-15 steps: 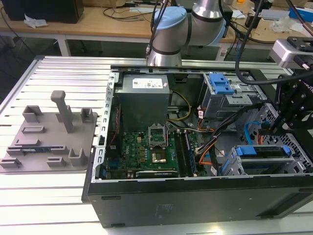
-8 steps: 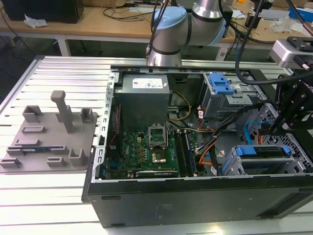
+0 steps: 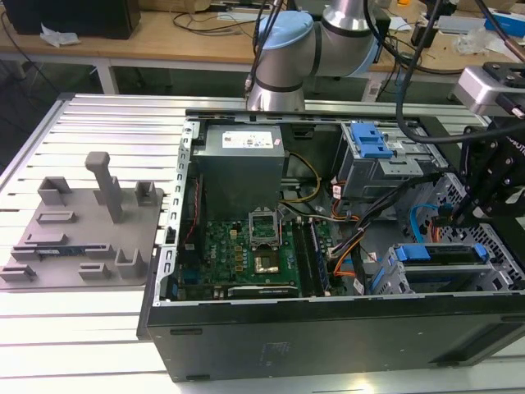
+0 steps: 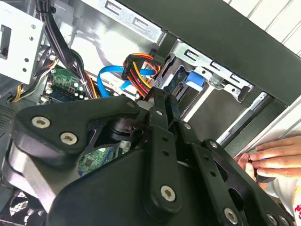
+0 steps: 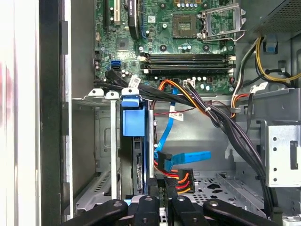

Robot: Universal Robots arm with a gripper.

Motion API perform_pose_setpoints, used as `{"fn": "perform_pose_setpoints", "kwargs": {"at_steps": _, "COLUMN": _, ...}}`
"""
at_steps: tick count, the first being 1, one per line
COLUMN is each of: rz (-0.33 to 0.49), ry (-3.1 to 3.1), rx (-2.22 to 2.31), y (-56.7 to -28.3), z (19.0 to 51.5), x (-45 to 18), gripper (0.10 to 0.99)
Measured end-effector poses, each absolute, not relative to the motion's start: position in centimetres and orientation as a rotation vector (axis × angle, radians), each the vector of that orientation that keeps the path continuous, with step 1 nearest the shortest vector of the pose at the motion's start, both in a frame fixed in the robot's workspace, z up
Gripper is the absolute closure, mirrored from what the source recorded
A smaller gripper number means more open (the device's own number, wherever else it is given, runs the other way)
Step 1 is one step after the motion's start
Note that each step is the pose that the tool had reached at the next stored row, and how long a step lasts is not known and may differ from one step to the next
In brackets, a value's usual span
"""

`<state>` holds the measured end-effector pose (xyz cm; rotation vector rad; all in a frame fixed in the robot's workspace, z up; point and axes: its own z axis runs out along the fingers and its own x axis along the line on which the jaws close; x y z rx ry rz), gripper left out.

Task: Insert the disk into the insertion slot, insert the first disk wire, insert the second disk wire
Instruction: 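Insert the first disk wire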

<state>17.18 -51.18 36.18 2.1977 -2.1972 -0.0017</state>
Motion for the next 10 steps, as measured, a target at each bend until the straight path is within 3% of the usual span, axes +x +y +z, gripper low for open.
{"fn": "perform_pose_setpoints", "kwargs": {"at_steps": 10, "rz": -0.004, "ry": -2.193, "rx": 2.199, "y": -51.9, "z": 36.02, "x": 17.41, "gripper": 0.918}}
